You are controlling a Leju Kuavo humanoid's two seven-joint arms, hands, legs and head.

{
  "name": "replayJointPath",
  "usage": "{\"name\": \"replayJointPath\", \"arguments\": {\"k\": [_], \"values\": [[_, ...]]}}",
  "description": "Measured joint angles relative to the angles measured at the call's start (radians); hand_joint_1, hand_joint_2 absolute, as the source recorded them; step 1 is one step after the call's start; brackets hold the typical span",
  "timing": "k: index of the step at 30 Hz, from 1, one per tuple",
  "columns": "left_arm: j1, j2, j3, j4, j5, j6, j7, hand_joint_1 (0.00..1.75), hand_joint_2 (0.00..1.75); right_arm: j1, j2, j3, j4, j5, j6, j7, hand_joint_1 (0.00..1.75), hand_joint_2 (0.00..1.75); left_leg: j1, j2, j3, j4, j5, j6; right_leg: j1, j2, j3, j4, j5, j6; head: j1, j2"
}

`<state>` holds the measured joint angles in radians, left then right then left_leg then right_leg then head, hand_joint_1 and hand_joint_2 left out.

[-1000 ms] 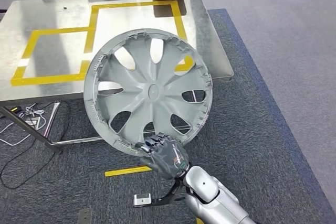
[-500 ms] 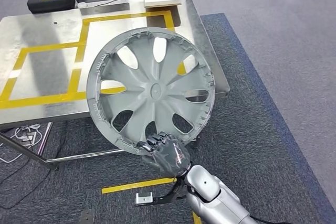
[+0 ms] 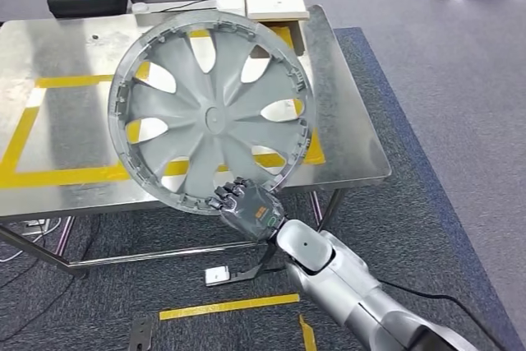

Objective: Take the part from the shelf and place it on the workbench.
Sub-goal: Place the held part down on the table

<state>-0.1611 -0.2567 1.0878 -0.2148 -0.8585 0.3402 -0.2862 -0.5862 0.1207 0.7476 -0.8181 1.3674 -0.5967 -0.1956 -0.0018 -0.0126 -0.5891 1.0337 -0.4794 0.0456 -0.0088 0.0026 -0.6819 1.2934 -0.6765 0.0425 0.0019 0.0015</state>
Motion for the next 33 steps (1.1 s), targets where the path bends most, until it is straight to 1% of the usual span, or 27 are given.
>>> {"name": "replayJointPath", "arguments": {"k": [1,2,3,4,5,6,8,9,10,11,13,14,15,16,18,19,20,22,23,26,30,33], "values": [[-0.003,-0.001,0.0,0.0,0.007,-0.01,0.005,0.0,1.75,-0.025,0.01,0.009,0.041,0.026,0.009,0.012,1.75,1.75,-0.003,-0.002,0.014,0.0,-0.01,0.0,0.003,0.0,-0.012,-0.03,0.033,-0.008,0.0,0.0],[-0.006,-0.003,0.002,0.0,0.015,-0.019,0.008,0.0,1.75,-0.052,0.019,0.019,0.081,0.047,0.023,0.019,1.75,1.75,-0.006,-0.003,0.028,0.0,-0.021,0.0,0.008,0.001,-0.013,-0.083,0.092,-0.019,0.0,0.0],[-0.012,-0.006,0.003,0.0,0.02,-0.028,0.009,0.0,1.75,-0.079,0.029,0.028,0.122,0.061,0.04,0.021,1.75,1.75,-0.009,-0.003,0.04,0.001,-0.031,-0.001,0.016,0.002,-0.013,-0.145,0.158,-0.031,-0.001,0.0],[-0.018,-0.01,0.004,0.001,0.022,-0.035,0.008,0.0,1.75,-0.106,0.039,0.035,0.16,0.068,0.059,0.019,1.75,1.75,-0.012,-0.005,0.048,0.002,-0.04,-0.003,0.022,0.005,-0.011,-0.198,0.209,-0.041,-0.002,0.0],[-0.025,-0.014,0.005,0.001,0.021,-0.042,0.007,0.0,1.75,-0.131,0.049,0.041,0.195,0.073,0.078,0.015,1.75,1.75,-0.013,-0.007,0.051,0.002,-0.048,-0.006,0.028,0.007,-0.009,-0.235,0.243,-0.047,-0.002,0.0],[-0.032,-0.018,0.005,0.002,0.019,-0.048,0.005,0.0,1.75,-0.154,0.059,0.046,0.226,0.076,0.095,0.01,1.75,1.75,-0.015,-0.009,0.053,0.005,-0.051,-0.01,0.031,0.009,-0.008,-0.255,0.256,-0.051,-0.003,0.0],[-0.041,-0.021,0.005,0.002,0.013,-0.052,0.003,0.0,1.75,-0.193,0.078,0.054,0.271,0.077,0.117,0.001,1.75,1.75,-0.017,-0.011,0.058,0.007,-0.058,-0.019,0.028,0.009,0.006,-0.267,0.261,-0.056,-0.001,0.0],[-0.045,-0.023,0.005,0.002,0.011,-0.053,0.002,0.0,1.75,-0.209,0.088,0.058,0.289,0.077,0.122,-0.001,1.75,1.75,-0.017,-0.01,0.056,0.021,-0.066,-0.025,0.024,0.009,0.013,-0.271,0.261,-0.06,-0.002,0.0],[-0.049,-0.024,0.005,0.002,0.01,-0.053,0.001,0.0,1.75,-0.222,0.095,0.06,0.305,0.076,0.124,-0.002,1.75,1.75,-0.016,-0.008,0.046,0.045,-0.084,-0.032,0.02,0.008,0.02,-0.273,0.26,-0.062,-0.004,0.0],[-0.052,-0.025,0.005,0.002,0.01,-0.053,0.0,0.0,1.75,-0.233,0.102,0.062,0.32,0.075,0.125,-0.001,1.75,1.75,-0.012,-0.007,0.021,0.092,-0.109,-0.04,0.016,0.008,0.024,-0.274,0.257,-0.064,-0.007,0.0],[-0.055,-0.025,0.005,0.002,0.006,-0.058,-0.002,0.0,1.75,-0.251,0.11,0.064,0.344,0.074,0.126,-0.001,1.75,1.75,-0.002,-0.005,-0.049,0.212,-0.159,-0.054,0.012,0.008,0.028,-0.274,0.25,-0.065,-0.009,0.0],[-0.055,-0.024,0.004,0.002,0.003,-0.061,-0.003,0.0,1.75,-0.256,0.112,0.066,0.353,0.073,0.128,-0.002,1.75,1.75,0.003,-0.005,-0.08,0.256,-0.17,-0.06,0.01,0.008,0.031,-0.274,0.246,-0.064,-0.009,0.0],[-0.055,-0.025,0.003,0.002,-0.003,-0.064,-0.004,0.0,1.75,-0.261,0.115,0.067,0.362,0.07,0.135,-0.005,1.75,1.75,0.007,-0.004,-0.096,0.268,-0.162,-0.065,0.008,0.008,0.034,-0.273,0.242,-0.061,-0.009,0.0],[-0.055,-0.026,0.0,0.002,-0.01,-0.067,-0.004,0.0,1.75,-0.267,0.118,0.069,0.371,0.068,0.149,-0.011,1.75,1.75,0.012,-0.004,-0.097,0.246,-0.134,-0.069,0.006,0.009,0.039,-0.272,0.238,-0.057,-0.009,0.0],[-0.06,-0.03,-0.008,0.002,-0.023,-0.07,-0.004,0.0,1.75,-0.286,0.125,0.074,0.392,0.063,0.19,-0.024,1.75,1.75,0.019,-0.002,-0.063,0.126,-0.044,-0.077,0.0,0.009,0.049,-0.269,0.228,-0.047,-0.009,0.0],[-0.062,-0.032,-0.011,0.002,-0.027,-0.07,-0.005,0.0,1.75,-0.299,0.128,0.076,0.404,0.06,0.213,-0.029,1.75,1.75,0.019,-0.001,-0.047,0.066,-0.017,-0.077,-0.001,0.009,0.052,-0.268,0.225,-0.042,-0.01,0.0],[-0.064,-0.036,-0.013,0.002,-0.029,-0.071,-0.007,0.0,1.75,-0.313,0.131,0.078,0.415,0.056,0.233,-0.033,1.75,1.75,0.017,-0.001,-0.036,0.027,0.001,-0.072,-0.001,0.009,0.051,-0.267,0.224,-0.036,-0.01,0.0],[-0.063,-0.041,-0.013,0.003,-0.022,-0.071,-0.013,0.0,1.75,-0.341,0.134,0.079,0.436,0.048,0.264,-0.039,1.75,1.75,0.013,0.0,-0.034,0.002,0.005,-0.057,0.001,0.009,0.048,-0.267,0.221,-0.029,-0.01,0.0],[-0.061,-0.043,-0.013,0.003,-0.016,-0.071,-0.018,0.0,1.75,-0.353,0.134,0.079,0.444,0.046,0.273,-0.04,1.75,1.75,0.013,0.0,-0.033,0.003,0.013,-0.052,0.002,0.009,0.047,-0.269,0.222,-0.031,-0.009,0.0],[-0.057,-0.045,-0.01,0.004,0.011,-0.082,-0.035,0.0,1.75,-0.378,0.133,0.08,0.465,0.065,0.283,-0.039,1.75,1.75,0.014,-0.002,-0.032,0.0,0.018,-0.05,0.005,0.01,0.049,-0.273,0.228,-0.049,-0.008,0.0],[-0.047,-0.045,0.004,0.004,0.035,-0.091,-0.06,0.0,1.75,-0.41,0.127,0.09,0.49,0.086,0.28,-0.032,1.75,1.75,0.012,-0.002,-0.032,0.0,0.016,-0.046,0.004,0.009,0.055,-0.284,0.231,-0.05,-0.008,0.0],[-0.04,-0.043,0.016,0.004,0.052,-0.079,-0.059,0.0,1.75,-0.427,0.118,0.096,0.501,0.109,0.249,-0.005,1.75,1.75,0.01,-0.002,-0.032,0.0,0.014,-0.041,0.003,0.008,0.057,-0.289,0.232,-0.048,-0.008,0.0]]}}
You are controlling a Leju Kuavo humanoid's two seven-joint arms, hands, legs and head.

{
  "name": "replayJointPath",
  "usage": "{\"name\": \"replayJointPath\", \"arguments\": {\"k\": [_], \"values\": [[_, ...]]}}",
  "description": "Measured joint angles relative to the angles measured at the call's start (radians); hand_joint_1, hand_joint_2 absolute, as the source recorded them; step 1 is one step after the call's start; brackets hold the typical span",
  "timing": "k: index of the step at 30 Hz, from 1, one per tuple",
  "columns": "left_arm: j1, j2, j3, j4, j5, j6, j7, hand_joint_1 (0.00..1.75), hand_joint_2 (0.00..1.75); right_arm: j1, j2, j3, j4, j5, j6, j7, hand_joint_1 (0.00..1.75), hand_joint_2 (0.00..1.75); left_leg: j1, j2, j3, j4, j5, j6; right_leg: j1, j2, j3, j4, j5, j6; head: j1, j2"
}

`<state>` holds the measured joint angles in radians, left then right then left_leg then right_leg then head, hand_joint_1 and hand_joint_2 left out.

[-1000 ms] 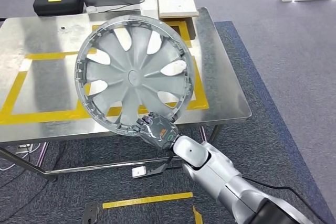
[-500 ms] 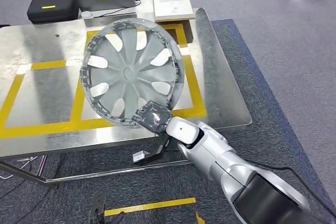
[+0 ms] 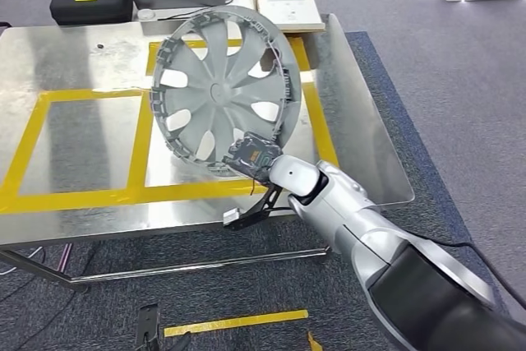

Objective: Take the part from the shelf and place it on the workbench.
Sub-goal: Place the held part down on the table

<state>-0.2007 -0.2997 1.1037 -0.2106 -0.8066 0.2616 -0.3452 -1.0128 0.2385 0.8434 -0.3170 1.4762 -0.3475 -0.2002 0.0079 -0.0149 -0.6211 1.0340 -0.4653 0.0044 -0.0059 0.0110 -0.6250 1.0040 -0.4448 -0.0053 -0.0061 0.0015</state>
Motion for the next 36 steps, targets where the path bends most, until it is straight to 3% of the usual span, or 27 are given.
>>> {"name": "replayJointPath", "arguments": {"k": [2,5,7,9,11,15,25,28,29,32,34,36], "values": [[0.004,0.001,0.016,0.0,0.035,0.018,0.001,0.0,1.75,-0.005,-0.009,0.009,0.007,0.035,-0.034,0.047,1.75,1.75,-0.002,0.0,0.0,0.0,-0.001,0.002,-0.001,0.0,0.0,-0.001,0.0,0.004,0.0,0.0],[0.012,0.004,0.059,0.0,0.093,0.026,-0.032,0.0,1.75,-0.014,-0.031,0.021,0.017,0.061,-0.065,0.117,1.75,1.75,-0.005,0.0,0.0,0.002,-0.002,0.005,-0.005,-0.001,0.0,-0.002,-0.001,0.024,0.0,0.0],[0.02,0.007,0.081,0.0,0.105,0.015,-0.054,0.0,1.75,-0.024,-0.054,0.025,0.024,0.068,-0.072,0.139,0.87,0.87,-0.006,0.0,0.0,0.002,-0.002,0.006,-0.006,-0.002,0.0,-0.002,-0.002,0.034,-0.001,0.0],[0.027,0.012,0.096,0.0,0.112,0.002,-0.065,0.0,1.75,-0.037,-0.08,0.035,0.03,0.079,-0.082,0.151,0.0,0.0,-0.005,0.0,0.0,0.002,-0.002,0.006,-0.007,-0.002,0.0,-0.002,-0.003,0.036,-0.001,0.0],[0.035,0.017,0.107,0.0,0.115,-0.003,-0.066,0.0,1.75,-0.049,-0.106,0.051,0.035,0.083,-0.113,0.163,0.0,0.0,-0.005,0.001,0.0,0.002,-0.002,0.006,-0.006,-0.001,-0.001,-0.001,-0.003,0.039,-0.001,0.0],[0.05,0.025,0.121,0.0,0.105,0.0,-0.063,0.0,0.0,-0.068,-0.143,0.061,0.038,0.083,-0.172,0.162,0.0,0.0,-0.004,0.001,0.001,0.002,-0.002,0.006,-0.005,0.0,-0.001,0.001,-0.003,0.04,-0.001,0.0],[0.055,0.031,0.121,0.0,0.08,0.027,-0.029,0.0,0.0,-0.069,-0.164,0.125,0.03,0.09,-0.333,0.178,0.0,0.0,-0.001,0.001,0.002,0.002,0.0,0.004,-0.003,0.0,-0.003,0.007,-0.003,0.04,-0.001,0.0],[0.053,0.031,0.135,0.0,0.126,0.039,-0.02,0.0,0.0,-0.064,-0.176,0.14,-0.011,0.09,-0.34,0.208,0.0,1.31,-0.001,0.001,0.002,0.002,0.001,0.003,-0.003,0.0,-0.003,0.007,-0.003,0.04,-0.001,0.0],[0.052,0.031,0.146,0.0,0.138,0.042,-0.017,0.0,0.0,-0.06,-0.184,0.144,-0.043,0.09,-0.341,0.229,0.0,1.31,-0.002,0.001,0.002,0.003,0.001,0.004,-0.004,0.0,-0.003,0.006,-0.002,0.04,-0.001,0.0],[0.051,0.032,0.164,0.0,0.123,0.035,-0.015,0.0,0.0,-0.017,-0.231,0.148,-0.226,0.09,-0.345,0.33,0.0,0.0,-0.006,0.001,0.002,0.008,-0.002,0.008,-0.006,-0.001,-0.001,0.004,-0.001,0.044,-0.001,0.0],[0.051,0.032,0.163,0.0,0.102,0.029,-0.017,0.0,0.0,0.062,-0.271,0.125,-0.418,0.09,-0.347,0.385,0.0,0.0,-0.006,0.0,0.004,0.008,-0.002,0.013,-0.007,-0.002,0.003,0.002,0.0,0.048,-0.002,0.0],[0.052,0.031,0.162,0.0,0.094,0.031,-0.017,0.0,0.0,0.204,-0.297,0.05,-0.654,0.09,-0.35,0.369,0.0,0.0,-0.002,0.001,0.014,-0.007,0.007,0.022,-0.004,-0.002,0.007,0.001,-0.007,0.053,-0.001,0.0]]}}
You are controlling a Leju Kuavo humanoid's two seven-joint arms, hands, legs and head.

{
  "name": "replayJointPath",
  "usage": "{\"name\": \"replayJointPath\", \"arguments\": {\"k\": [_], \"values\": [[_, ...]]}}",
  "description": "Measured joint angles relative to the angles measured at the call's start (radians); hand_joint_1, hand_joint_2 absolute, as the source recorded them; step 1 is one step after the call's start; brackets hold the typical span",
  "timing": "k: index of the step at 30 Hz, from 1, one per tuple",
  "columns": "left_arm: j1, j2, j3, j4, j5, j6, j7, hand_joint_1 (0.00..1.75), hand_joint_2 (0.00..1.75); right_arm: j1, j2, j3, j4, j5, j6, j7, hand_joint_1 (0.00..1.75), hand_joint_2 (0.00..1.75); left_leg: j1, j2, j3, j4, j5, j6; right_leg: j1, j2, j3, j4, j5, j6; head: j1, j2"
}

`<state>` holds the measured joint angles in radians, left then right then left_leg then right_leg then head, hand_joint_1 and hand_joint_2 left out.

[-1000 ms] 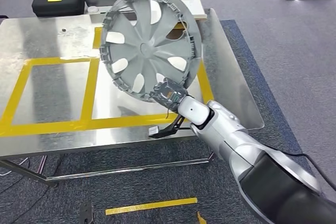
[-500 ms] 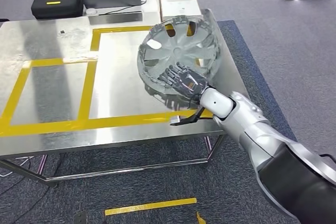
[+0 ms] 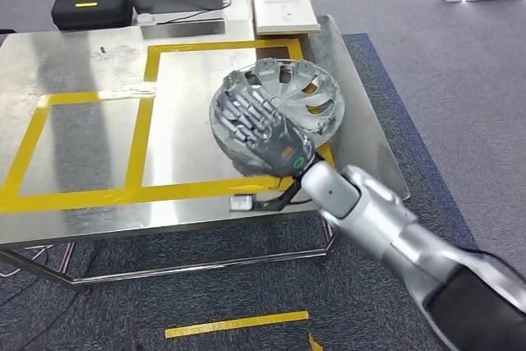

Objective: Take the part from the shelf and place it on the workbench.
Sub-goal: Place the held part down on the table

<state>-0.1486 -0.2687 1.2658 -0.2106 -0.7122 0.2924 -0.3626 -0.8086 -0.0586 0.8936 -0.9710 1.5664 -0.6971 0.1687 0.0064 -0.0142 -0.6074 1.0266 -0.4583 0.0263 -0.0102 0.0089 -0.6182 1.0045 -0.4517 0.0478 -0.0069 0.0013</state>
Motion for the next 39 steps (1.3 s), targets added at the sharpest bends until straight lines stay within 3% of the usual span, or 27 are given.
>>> {"name": "replayJointPath", "arguments": {"k": [1,3,5,6,7,8,10,12,15,16,18,20,21,22,23,24,26,28,30,31,32,33,35,36,37,39], "values": [[0.001,-0.001,0.0,0.0,0.0,0.002,-0.001,0.0,0.0,0.091,-0.007,-0.056,-0.13,0.0,-0.002,-0.034,0.0,0.0,0.003,0.0,0.006,-0.01,0.006,0.005,0.001,0.0,-0.004,0.014,-0.017,0.002,0.002,0.0],[0.003,-0.001,0.001,0.0,0.005,0.001,-0.006,0.0,0.0,0.27,-0.006,-0.175,-0.366,-0.033,-0.006,-0.141,0.0,0.0,0.006,-0.001,0.012,-0.021,0.012,0.011,0.0,0.0,-0.036,0.099,-0.085,0.004,0.004,0.0],[0.008,0.0,0.002,0.0,0.011,-0.005,-0.018,0.0,0.0,0.433,0.035,-0.318,-0.538,-0.171,-0.008,-0.351,0.0,0.0,0.006,-0.002,0.01,-0.022,0.012,0.013,-0.001,0.0,-0.08,0.225,-0.149,0.006,0.007,0.0],[0.01,0.001,0.002,0.0,0.014,-0.008,-0.026,0.0,0.0,0.515,0.072,-0.408,-0.605,-0.271,-0.008,-0.499,0.0,0.0,0.006,-0.003,0.008,-0.021,0.012,0.013,-0.003,0.0,-0.089,0.26,-0.16,0.007,0.007,0.0],[0.013,0.002,0.003,0.0,0.017,-0.011,-0.032,0.0,0.0,0.592,0.111,-0.501,-0.667,-0.366,-0.008,-0.648,0.0,0.0,0.006,-0.003,0.007,-0.02,0.013,0.012,-0.005,-0.001,-0.08,0.26,-0.154,0.009,0.008,0.0],[0.016,0.002,0.005,0.0,0.02,-0.013,-0.036,0.0,0.0,0.661,0.146,-0.584,-0.729,-0.438,-0.008,-0.762,0.0,0.0,0.007,-0.003,0.004,-0.018,0.013,0.01,-0.009,-0.002,-0.051,0.22,-0.133,0.011,0.008,0.0],[0.018,0.004,0.008,0.0,0.026,-0.019,-0.041,0.0,0.0,0.764,0.197,-0.695,-0.839,-0.517,-0.008,-0.857,0.0,0.0,0.007,-0.002,-0.002,-0.009,0.013,0.0,-0.015,-0.008,0.04,0.084,-0.093,0.016,0.009,0.0],[0.018,0.007,0.012,0.0,0.033,-0.024,-0.043,0.0,0.0,0.843,0.233,-0.758,-0.925,-0.555,-0.007,-0.855,0.0,0.0,0.005,-0.001,-0.003,-0.001,0.012,-0.015,-0.016,-0.005,0.088,0.011,-0.077,0.012,0.01,0.0],[0.018,0.011,0.017,0.0,0.046,-0.032,-0.049,0.0,0.0,0.95,0.271,-0.82,-1.017,-0.675,-0.007,-0.853,0.0,0.0,0.006,0.0,-0.005,0.006,0.015,-0.035,-0.013,-0.002,0.079,0.011,-0.074,-0.012,0.007,0.0],[0.019,0.012,0.019,0.0,0.05,-0.038,-0.051,0.0,0.0,0.985,0.279,-0.834,-1.042,-0.747,-0.007,-0.853,0.0,0.0,0.007,0.001,-0.011,0.017,-0.002,-0.041,-0.013,-0.004,0.075,0.012,-0.068,-0.022,0.004,0.0],[0.021,0.014,0.025,0.0,0.055,-0.051,-0.056,0.0,0.0,1.05,0.289,-0.854,-1.086,-0.867,-0.005,-0.853,0.0,0.0,0.01,0.003,-0.033,0.092,-0.082,-0.048,-0.012,-0.009,0.059,0.011,-0.054,-0.04,0.001,0.0],[0.02,0.017,0.03,0.0,0.055,-0.059,-0.059,0.0,0.0,1.11,0.302,-0.878,-1.122,-0.921,-0.002,-0.853,0.0,0.0,0.01,0.003,-0.055,0.208,-0.17,-0.05,-0.006,-0.011,0.041,0.012,-0.04,-0.048,-0.001,0.0],[0.02,0.018,0.031,0.0,0.054,-0.062,-0.061,0.0,0.0,1.135,0.309,-0.895,-1.134,-0.937,0.0,-0.853,0.0,0.0,0.01,0.003,-0.055,0.249,-0.189,-0.05,-0.002,-0.012,0.032,0.013,-0.032,-0.049,-0.001,0.0],[0.019,0.019,0.033,0.0,0.054,-0.065,-0.063,0.0,0.0,1.156,0.314,-0.912,-1.141,-0.961,0.0,-0.853,0.0,0.0,0.009,0.003,-0.041,0.261,-0.186,-0.046,0.002,-0.013,0.021,0.013,-0.024,-0.05,-0.001,0.0],[0.019,0.019,0.034,0.0,0.054,-0.068,-0.064,0.0,0.0,1.175,0.319,-0.932,-1.145,-1.0,0.0,-0.853,0.0,0.0,0.007,0.003,-0.011,0.237,-0.167,-0.04,0.007,-0.013,0.011,0.013,-0.016,-0.051,-0.001,0.0],[0.019,0.02,0.035,0.0,0.055,-0.071,-0.067,0.0,0.0,1.19,0.323,-0.954,-1.146,-1.045,-0.001,-0.853,0.0,0.0,0.004,0.003,0.034,0.179,-0.14,-0.031,0.011,-0.013,0.001,0.013,-0.007,-0.051,-0.001,0.0],[0.016,0.022,0.037,0.0,0.057,-0.074,-0.071,0.0,0.0,1.213,0.331,-1.003,-1.14,-1.123,-0.001,-0.853,0.0,0.0,-0.006,0.003,0.132,0.032,-0.115,-0.012,0.016,-0.012,-0.013,0.013,0.009,-0.047,0.001,0.0],[0.014,0.023,0.038,0.0,0.059,-0.074,-0.074,0.0,0.0,1.224,0.341,-1.059,-1.112,-1.168,0.01,-0.853,0.0,0.0,-0.016,0.003,0.173,-0.043,-0.115,-0.004,0.014,-0.014,-0.015,0.009,0.025,-0.037,-0.001,0.0],[0.014,0.023,0.041,0.0,0.059,-0.072,-0.074,0.0,0.0,1.227,0.353,-1.125,-1.059,-1.206,0.046,-0.853,0.0,0.0,-0.018,0.004,0.168,-0.056,-0.095,0.002,0.01,-0.014,-0.015,0.002,0.041,-0.024,-0.005,0.0],[0.014,0.023,0.042,0.0,0.06,-0.07,-0.073,0.0,0.0,1.227,0.358,-1.159,-1.028,-1.226,0.075,-0.853,0.0,0.0,-0.017,0.006,0.162,-0.063,-0.083,0.006,0.009,-0.013,-0.02,0.004,0.034,-0.019,-0.006,0.0],[0.014,0.023,0.043,0.0,0.061,-0.067,-0.07,0.0,0.0,1.219,0.363,-1.197,-0.983,-1.248,0.119,-0.852,0.0,0.0,-0.015,0.009,0.152,-0.07,-0.067,0.013,0.008,-0.011,-0.03,0.02,0.007,-0.013,-0.004,0.0],[0.015,0.022,0.044,0.0,0.061,-0.063,-0.067,0.0,0.0,1.202,0.365,-1.239,-0.922,-1.264,0.179,-0.85,0.0,0.0,-0.012,0.012,0.139,-0.075,-0.053,0.017,0.008,-0.009,-0.043,0.054,-0.037,-0.008,-0.003,0.0],[0.017,0.022,0.044,0.0,0.058,-0.057,-0.06,0.0,0.0,1.137,0.368,-1.358,-0.734,-1.272,0.337,-0.845,0.0,0.0,-0.014,0.018,0.108,-0.074,-0.029,0.022,0.005,-0.009,-0.069,0.168,-0.137,0.001,0.0,0.0],[0.018,0.021,0.043,0.0,0.051,-0.054,-0.058,0.0,0.0,1.096,0.368,-1.431,-0.62,-1.262,0.411,-0.837,0.0,0.0,-0.014,0.019,0.091,-0.072,-0.017,0.022,0.004,-0.009,-0.071,0.221,-0.158,0.004,0.001,0.0],[0.019,0.021,0.042,0.0,0.042,-0.049,-0.057,0.0,0.0,1.055,0.368,-1.508,-0.498,-1.249,0.468,-0.826,0.0,0.0,-0.014,0.021,0.074,-0.068,-0.007,0.022,0.002,-0.009,-0.064,0.253,-0.153,0.007,0.001,0.0],[0.023,0.02,0.036,0.0,0.018,-0.037,-0.056,0.0,0.0,0.979,0.355,-1.649,-0.241,-1.213,0.522,-0.792,0.0,0.0,-0.012,0.02,0.039,-0.055,0.01,0.018,0.0,-0.01,-0.004,0.222,-0.096,0.012,0.001,0.0]]}}
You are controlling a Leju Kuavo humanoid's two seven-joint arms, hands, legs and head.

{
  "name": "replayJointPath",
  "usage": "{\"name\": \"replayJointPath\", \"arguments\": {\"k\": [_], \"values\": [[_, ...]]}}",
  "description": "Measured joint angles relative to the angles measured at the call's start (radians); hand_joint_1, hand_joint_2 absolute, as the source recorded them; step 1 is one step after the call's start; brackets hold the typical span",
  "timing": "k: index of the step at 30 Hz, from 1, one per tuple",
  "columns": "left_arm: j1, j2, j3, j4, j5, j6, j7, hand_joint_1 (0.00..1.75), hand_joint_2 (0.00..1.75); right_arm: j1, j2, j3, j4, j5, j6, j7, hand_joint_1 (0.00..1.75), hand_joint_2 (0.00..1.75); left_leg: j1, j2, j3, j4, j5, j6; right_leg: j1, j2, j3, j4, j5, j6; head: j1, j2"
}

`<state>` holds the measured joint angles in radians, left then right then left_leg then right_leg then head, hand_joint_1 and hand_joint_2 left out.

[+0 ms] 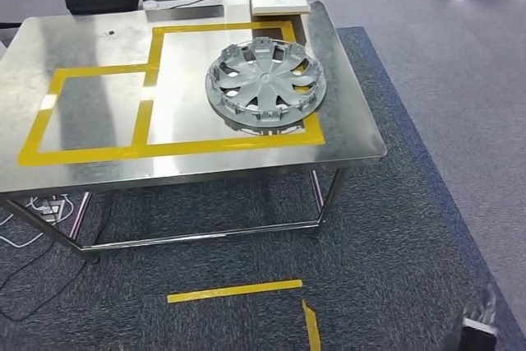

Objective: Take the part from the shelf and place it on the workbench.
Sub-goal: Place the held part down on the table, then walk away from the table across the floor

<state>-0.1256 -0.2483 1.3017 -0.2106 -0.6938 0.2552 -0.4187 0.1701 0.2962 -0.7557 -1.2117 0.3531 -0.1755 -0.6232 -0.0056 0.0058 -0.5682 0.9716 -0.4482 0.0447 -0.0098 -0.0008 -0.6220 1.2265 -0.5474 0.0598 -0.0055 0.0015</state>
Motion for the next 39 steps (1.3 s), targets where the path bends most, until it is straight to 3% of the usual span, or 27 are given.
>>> {"name": "replayJointPath", "arguments": {"k": [2,4,6,7,8,10,12,13,14,17,19,22,24,26,27,28,29,30,31,32,34,35,37,38,39], "values": [[0.003,-0.002,-0.009,0.0,-0.017,0.005,0.002,0.0,0.0,-0.063,-0.023,-0.102,0.24,0.026,0.008,0.043,0.0,0.0,0.0,0.0,-0.028,0.017,0.011,-0.009,0.0,0.0,0.106,-0.135,0.021,0.0,0.002,0.0],[0.003,-0.005,-0.018,0.0,-0.026,0.0,0.0,0.0,0.0,-0.112,-0.039,-0.176,0.428,-0.009,0.025,0.101,0.0,0.0,-0.002,0.003,-0.049,0.026,0.03,-0.02,0.002,0.004,0.173,-0.249,0.0,-0.009,0.004,0.0],[0.004,-0.006,-0.027,0.0,-0.036,-0.01,-0.006,0.0,0.0,-0.15,-0.046,-0.261,0.575,-0.099,0.035,0.183,0.0,0.0,-0.002,0.006,-0.064,0.024,0.053,-0.028,0.004,0.008,0.172,-0.277,0.004,-0.017,0.004,0.0],[0.005,-0.006,-0.031,0.0,-0.042,-0.014,-0.008,0.0,0.0,-0.166,-0.047,-0.31,0.637,-0.127,0.012,0.238,0.0,0.0,-0.001,0.005,-0.071,0.026,0.05,-0.033,0.003,0.008,0.165,-0.279,0.012,-0.019,0.004,0.0],[0.006,-0.006,-0.036,0.0,-0.049,-0.017,-0.008,0.0,0.0,-0.178,-0.047,-0.354,0.69,-0.129,-0.032,0.301,0.0,0.0,0.0,0.004,-0.08,0.044,0.031,-0.039,0.0,0.005,0.16,-0.281,0.018,-0.024,0.003,0.0],[0.009,-0.005,-0.047,0.0,-0.063,-0.019,-0.003,0.0,0.0,-0.194,-0.047,-0.396,0.773,-0.061,-0.114,0.431,0.0,0.0,0.004,0.002,-0.115,0.143,-0.048,-0.052,-0.003,-0.001,0.15,-0.281,0.027,-0.036,-0.002,0.0],[0.011,-0.003,-0.057,0.0,-0.076,-0.016,0.0,0.0,0.0,-0.204,-0.048,-0.393,0.83,-0.011,-0.089,0.532,0.0,0.0,0.009,0.002,-0.15,0.277,-0.113,-0.06,-0.002,-0.004,0.136,-0.273,0.031,-0.044,-0.004,0.0],[0.011,-0.002,-0.062,0.0,-0.081,-0.014,-0.001,0.0,0.0,-0.212,-0.048,-0.393,0.854,0.0,-0.057,0.568,0.0,0.0,0.011,0.002,-0.153,0.312,-0.12,-0.062,-0.002,-0.004,0.129,-0.266,0.032,-0.045,-0.004,0.0],[0.011,-0.001,-0.067,0.0,-0.084,-0.013,-0.002,0.0,0.0,-0.219,-0.047,-0.394,0.875,0.012,-0.04,0.595,0.0,0.0,0.013,0.002,-0.139,0.309,-0.108,-0.064,-0.002,-0.004,0.123,-0.257,0.03,-0.046,-0.004,0.0],[0.01,0.003,-0.077,0.0,-0.087,-0.008,-0.005,0.0,0.0,-0.232,-0.042,-0.377,0.919,0.087,-0.087,0.642,0.0,0.0,0.016,0.0,-0.046,0.159,-0.039,-0.063,-0.002,-0.003,0.107,-0.229,0.019,-0.042,-0.005,0.0],[0.01,0.005,-0.079,0.0,-0.088,-0.001,-0.002,0.0,0.0,-0.236,-0.041,-0.359,0.934,0.129,-0.124,0.665,0.0,0.0,0.015,-0.005,-0.019,0.102,-0.032,-0.059,0.0,-0.003,0.094,-0.215,0.016,-0.033,-0.005,0.0],[0.013,0.007,-0.081,0.0,-0.096,0.003,0.012,0.0,0.0,-0.238,-0.038,-0.329,0.954,0.168,-0.138,0.681,0.0,0.0,0.014,-0.006,-0.023,0.086,-0.032,-0.049,-0.001,-0.002,0.081,-0.205,0.016,-0.017,-0.005,0.0],[0.012,0.008,-0.084,0.0,-0.1,0.001,0.018,0.0,0.0,-0.24,-0.036,-0.329,0.962,0.099,-0.064,0.627,0.0,0.0,0.015,-0.005,-0.033,0.071,-0.025,-0.032,-0.002,-0.001,0.057,-0.163,-0.035,-0.011,-0.001,0.0],[0.01,0.009,-0.085,0.0,-0.088,-0.005,0.011,0.0,0.0,-0.248,-0.037,-0.366,0.964,-0.02,0.063,0.534,0.0,0.0,0.012,-0.004,-0.052,0.067,-0.01,-0.015,-0.002,-0.001,0.021,-0.052,-0.121,-0.008,0.004,0.0],[0.01,0.009,-0.084,0.0,-0.078,-0.009,0.001,0.0,0.0,-0.252,-0.039,-0.384,0.965,-0.05,0.112,0.5,0.0,0.0,0.009,-0.003,-0.063,0.067,0.0,-0.011,-0.001,-0.001,0.01,0.008,-0.151,-0.008,0.005,0.0],[0.01,0.01,-0.082,0.0,-0.069,-0.015,-0.012,0.0,0.0,-0.255,-0.042,-0.395,0.965,-0.056,0.146,0.482,0.0,0.0,0.005,-0.002,-0.075,0.067,0.011,-0.008,-0.001,-0.001,0.008,0.05,-0.16,-0.009,0.006,0.0],[0.01,0.011,-0.081,0.0,-0.062,-0.022,-0.026,0.0,0.0,-0.257,-0.045,-0.399,0.966,-0.048,0.169,0.475,0.0,0.0,0.002,-0.001,-0.087,0.067,0.022,-0.007,0.0,-0.001,0.02,0.062,-0.145,-0.012,0.006,0.0],[0.01,0.012,-0.08,0.0,-0.059,-0.028,-0.037,0.0,0.0,-0.258,-0.049,-0.399,0.966,-0.04,0.193,0.471,0.0,0.0,0.0,-0.001,-0.1,0.067,0.034,-0.007,0.002,-0.001,0.05,0.041,-0.111,-0.016,0.006,0.0],[0.01,0.013,-0.08,0.0,-0.059,-0.033,-0.045,0.0,0.0,-0.26,-0.053,-0.399,0.966,-0.038,0.217,0.468,0.0,0.0,-0.002,-0.001,-0.114,0.067,0.047,-0.008,0.004,-0.001,0.093,-0.01,-0.077,-0.021,0.006,0.0],[0.01,0.015,-0.08,0.0,-0.061,-0.035,-0.047,0.0,0.0,-0.262,-0.056,-0.4,0.966,-0.039,0.238,0.463,0.0,0.0,-0.003,-0.002,-0.125,0.068,0.06,-0.01,0.007,-0.001,0.147,-0.086,-0.06,-0.026,0.006,0.0],[0.011,0.017,-0.08,0.0,-0.066,-0.032,-0.038,0.0,0.0,-0.267,-0.06,-0.403,0.967,-0.043,0.258,0.452,0.0,0.0,-0.005,-0.001,-0.137,0.065,0.086,-0.018,0.014,-0.001,0.229,-0.226,-0.065,-0.034,0.005,0.0],[0.011,0.018,-0.08,0.0,-0.068,-0.027,-0.028,0.0,0.0,-0.268,-0.062,-0.405,0.967,-0.044,0.26,0.449,0.0,0.0,-0.004,0.0,-0.138,0.061,0.099,-0.023,0.017,-0.001,0.244,-0.263,-0.074,-0.037,0.007,0.0],[0.013,0.018,-0.08,0.0,-0.073,-0.017,0.003,0.0,0.0,-0.268,-0.065,-0.412,0.968,-0.055,0.259,0.452,0.0,0.0,-0.001,0.0,-0.139,0.046,0.121,-0.035,0.018,-0.002,0.229,-0.271,-0.056,-0.048,0.011,0.0],[0.015,0.018,-0.08,0.0,-0.077,-0.012,0.017,0.0,0.0,-0.269,-0.066,-0.417,0.969,-0.064,0.258,0.458,0.0,0.0,0.0,-0.001,-0.144,0.05,0.105,-0.041,0.017,-0.004,0.217,-0.271,-0.042,-0.056,0.013,-0.001],[0.018,0.018,-0.08,0.0,-0.08,-0.008,0.031,0.0,0.0,-0.269,-0.066,-0.423,0.97,-0.073,0.258,0.466,0.0,0.0,0.002,-0.002,-0.15,0.07,0.063,-0.047,0.015,-0.006,0.202,-0.272,-0.026,-0.064,0.011,-0.001]]}}
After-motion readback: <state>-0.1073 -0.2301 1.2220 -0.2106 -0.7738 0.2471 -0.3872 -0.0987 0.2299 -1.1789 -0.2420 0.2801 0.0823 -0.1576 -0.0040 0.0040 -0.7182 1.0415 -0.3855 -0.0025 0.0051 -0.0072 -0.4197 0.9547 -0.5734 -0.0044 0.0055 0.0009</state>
